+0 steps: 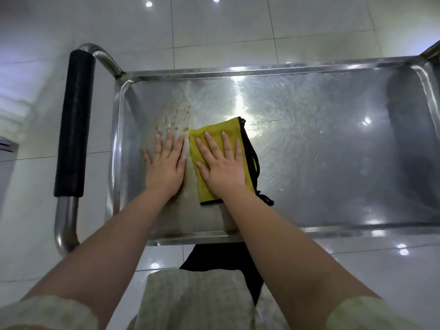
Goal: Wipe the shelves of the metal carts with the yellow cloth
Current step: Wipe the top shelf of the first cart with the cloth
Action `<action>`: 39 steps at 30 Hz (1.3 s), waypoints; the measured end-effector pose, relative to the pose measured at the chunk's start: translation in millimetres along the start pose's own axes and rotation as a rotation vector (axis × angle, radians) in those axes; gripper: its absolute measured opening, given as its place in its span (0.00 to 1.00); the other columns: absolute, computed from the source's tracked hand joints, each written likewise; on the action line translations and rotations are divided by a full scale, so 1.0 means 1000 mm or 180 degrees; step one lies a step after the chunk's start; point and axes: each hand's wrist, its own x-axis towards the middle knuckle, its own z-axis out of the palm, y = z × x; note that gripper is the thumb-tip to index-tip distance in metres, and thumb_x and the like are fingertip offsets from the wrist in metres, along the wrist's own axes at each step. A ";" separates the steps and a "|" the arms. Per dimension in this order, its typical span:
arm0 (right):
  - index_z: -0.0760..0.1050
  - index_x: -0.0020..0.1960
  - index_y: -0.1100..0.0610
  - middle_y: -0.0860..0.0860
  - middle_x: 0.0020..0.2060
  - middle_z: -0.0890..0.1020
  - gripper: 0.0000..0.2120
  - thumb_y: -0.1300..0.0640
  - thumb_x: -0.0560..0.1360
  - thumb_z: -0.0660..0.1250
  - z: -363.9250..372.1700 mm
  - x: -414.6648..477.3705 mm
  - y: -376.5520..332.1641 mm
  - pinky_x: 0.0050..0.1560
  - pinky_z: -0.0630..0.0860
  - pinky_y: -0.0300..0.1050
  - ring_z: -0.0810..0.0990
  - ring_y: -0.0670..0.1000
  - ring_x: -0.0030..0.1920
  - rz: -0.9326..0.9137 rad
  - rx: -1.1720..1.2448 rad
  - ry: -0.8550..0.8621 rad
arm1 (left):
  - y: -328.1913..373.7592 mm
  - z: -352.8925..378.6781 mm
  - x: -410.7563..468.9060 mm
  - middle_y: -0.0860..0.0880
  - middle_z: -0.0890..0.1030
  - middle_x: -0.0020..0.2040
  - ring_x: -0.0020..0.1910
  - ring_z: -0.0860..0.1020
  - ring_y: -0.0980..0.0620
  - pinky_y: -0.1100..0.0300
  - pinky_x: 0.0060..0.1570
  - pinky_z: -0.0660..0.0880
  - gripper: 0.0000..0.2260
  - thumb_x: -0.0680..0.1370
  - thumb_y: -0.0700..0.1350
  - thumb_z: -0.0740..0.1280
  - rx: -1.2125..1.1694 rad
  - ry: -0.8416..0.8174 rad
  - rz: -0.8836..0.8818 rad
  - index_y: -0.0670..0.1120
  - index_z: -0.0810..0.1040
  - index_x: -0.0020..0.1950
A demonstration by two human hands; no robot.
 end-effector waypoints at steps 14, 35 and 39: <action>0.37 0.79 0.42 0.44 0.79 0.42 0.30 0.35 0.79 0.38 -0.017 -0.104 0.220 0.75 0.40 0.64 0.40 0.57 0.79 0.1485 -0.0048 0.0101 | -0.003 0.016 -0.027 0.53 0.44 0.81 0.79 0.43 0.48 0.41 0.74 0.35 0.24 0.84 0.53 0.45 0.0186 0.0118 -0.0176 0.57 0.45 0.80; 0.41 0.79 0.40 0.43 0.79 0.45 0.31 0.33 0.77 0.38 0.014 -0.124 0.100 0.76 0.39 0.59 0.40 0.54 0.79 0.0974 -0.0080 0.0073 | -0.015 0.020 -0.027 0.53 0.42 0.81 0.79 0.41 0.49 0.39 0.74 0.37 0.24 0.83 0.55 0.42 0.0095 0.0079 -0.0002 0.59 0.42 0.80; 0.38 0.78 0.39 0.42 0.79 0.41 0.30 0.34 0.79 0.40 0.002 -0.141 0.156 0.76 0.39 0.60 0.39 0.54 0.79 0.1979 0.0110 -0.0004 | -0.013 0.021 -0.027 0.53 0.42 0.81 0.79 0.40 0.48 0.37 0.74 0.39 0.24 0.83 0.55 0.43 -0.0003 0.0070 0.0052 0.58 0.42 0.80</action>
